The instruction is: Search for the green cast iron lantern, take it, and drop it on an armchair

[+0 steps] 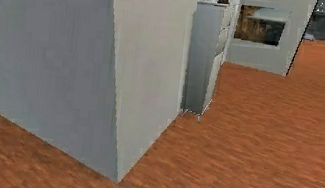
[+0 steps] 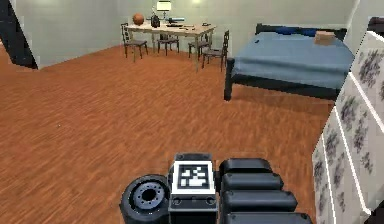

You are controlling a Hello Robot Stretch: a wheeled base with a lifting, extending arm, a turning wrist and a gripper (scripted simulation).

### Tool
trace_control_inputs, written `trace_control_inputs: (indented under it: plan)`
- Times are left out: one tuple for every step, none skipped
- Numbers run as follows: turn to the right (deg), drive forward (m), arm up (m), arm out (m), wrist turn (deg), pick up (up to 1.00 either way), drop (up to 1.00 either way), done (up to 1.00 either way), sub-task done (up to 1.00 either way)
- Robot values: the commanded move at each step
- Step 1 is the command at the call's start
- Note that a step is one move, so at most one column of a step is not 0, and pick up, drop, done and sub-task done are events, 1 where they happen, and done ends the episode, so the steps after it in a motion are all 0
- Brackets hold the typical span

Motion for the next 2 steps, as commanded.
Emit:
trace_control_inputs:
  plan:
    - [-45.0,0.0,0.0,0.0,0.0,0.0,0.0,0.0,0.0]
    - [-45.0,0.0,0.0,0.0,0.0,0.0,0.0,0.0,0.0]
